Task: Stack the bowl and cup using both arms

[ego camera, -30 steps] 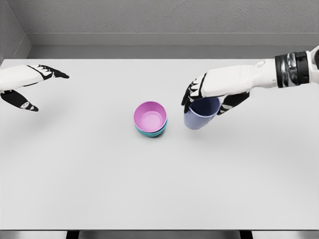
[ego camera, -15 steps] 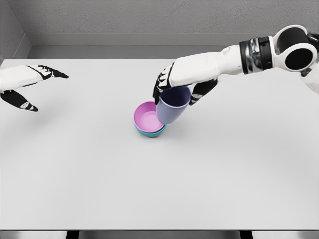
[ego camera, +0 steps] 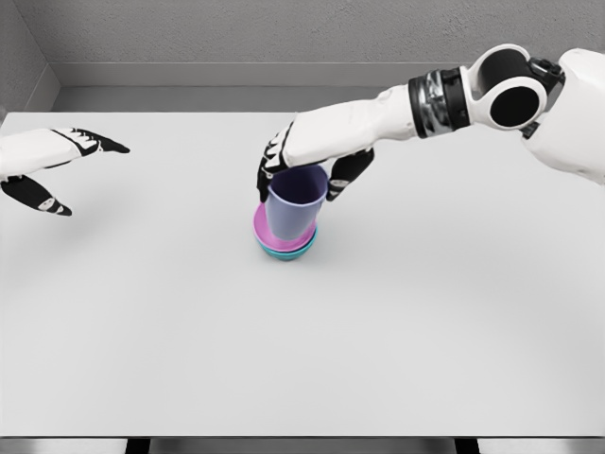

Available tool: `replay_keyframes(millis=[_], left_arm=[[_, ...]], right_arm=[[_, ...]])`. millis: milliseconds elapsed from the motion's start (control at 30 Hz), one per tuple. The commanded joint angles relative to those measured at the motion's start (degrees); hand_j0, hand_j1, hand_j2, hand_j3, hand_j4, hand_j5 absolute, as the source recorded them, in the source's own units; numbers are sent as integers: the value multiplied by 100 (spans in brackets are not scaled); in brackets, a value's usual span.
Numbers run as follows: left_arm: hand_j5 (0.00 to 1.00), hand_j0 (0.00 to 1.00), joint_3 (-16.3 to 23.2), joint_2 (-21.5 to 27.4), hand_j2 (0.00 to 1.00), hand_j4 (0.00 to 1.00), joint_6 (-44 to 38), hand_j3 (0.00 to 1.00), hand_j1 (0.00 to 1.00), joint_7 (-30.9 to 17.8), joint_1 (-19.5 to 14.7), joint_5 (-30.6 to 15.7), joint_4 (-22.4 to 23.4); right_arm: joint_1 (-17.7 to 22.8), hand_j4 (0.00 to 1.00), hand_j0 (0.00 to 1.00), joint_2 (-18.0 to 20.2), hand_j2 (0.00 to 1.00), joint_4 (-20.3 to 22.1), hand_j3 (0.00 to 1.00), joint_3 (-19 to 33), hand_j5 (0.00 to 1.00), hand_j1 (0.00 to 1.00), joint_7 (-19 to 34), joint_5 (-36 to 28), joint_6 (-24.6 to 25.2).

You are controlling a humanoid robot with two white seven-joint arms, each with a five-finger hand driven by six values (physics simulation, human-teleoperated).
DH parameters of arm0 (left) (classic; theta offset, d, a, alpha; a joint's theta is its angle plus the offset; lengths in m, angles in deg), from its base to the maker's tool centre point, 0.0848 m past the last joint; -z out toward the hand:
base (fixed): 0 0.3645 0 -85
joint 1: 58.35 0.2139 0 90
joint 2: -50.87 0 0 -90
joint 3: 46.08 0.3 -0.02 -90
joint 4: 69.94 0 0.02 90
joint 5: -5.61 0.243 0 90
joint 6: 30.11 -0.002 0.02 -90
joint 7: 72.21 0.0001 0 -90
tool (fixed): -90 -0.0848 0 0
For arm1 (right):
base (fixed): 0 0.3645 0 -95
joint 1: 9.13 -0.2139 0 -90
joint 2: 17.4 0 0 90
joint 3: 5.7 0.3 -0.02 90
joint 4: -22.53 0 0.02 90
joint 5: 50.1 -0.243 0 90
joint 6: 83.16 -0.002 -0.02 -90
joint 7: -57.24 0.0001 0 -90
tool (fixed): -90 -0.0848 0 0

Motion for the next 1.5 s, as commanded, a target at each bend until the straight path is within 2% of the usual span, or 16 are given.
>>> replay_keyframes(millis=[0, 200, 333, 1167, 1233, 1300, 1467], left_arm=[[100, 100, -4, 5, 100, 100, -16, 100, 100, 3, 0, -44, 0], [100, 100, -4, 5, 100, 100, -16, 100, 100, 3, 0, -53, 0], [100, 100, -144, 5, 100, 100, -16, 100, 100, 3, 53, -53, 0], [100, 100, -214, -4, 100, 100, -16, 100, 100, 3, 79, -53, 8], [100, 100, -214, -4, 100, 100, -16, 100, 100, 3, 79, -44, 8], [100, 100, -214, -4, 100, 100, -16, 100, 100, 3, 79, -44, 8], [100, 100, -214, -4, 100, 100, -16, 100, 100, 3, 79, -44, 61]], right_arm=[[-9, 70, 70, -70, 70, -101, 70, -26, 70, 70, -3, -35, 16], [-9, 70, 70, -175, 70, -320, 70, -88, 70, 70, -3, -27, 16], [-9, 70, 70, -272, 70, -487, 70, -132, 70, 70, -3, -35, 16], [-26, 71, 71, -456, 71, -874, 71, -202, 71, 71, -11, -27, 16], [-26, 83, 83, -456, 83, -936, 83, -211, 83, 83, -29, -27, 16], [-26, 100, 100, -483, 100, -1032, 100, -211, 100, 100, -47, -27, 16], [-17, 100, 100, -483, 100, -1050, 100, -211, 100, 100, -64, -27, 16]])
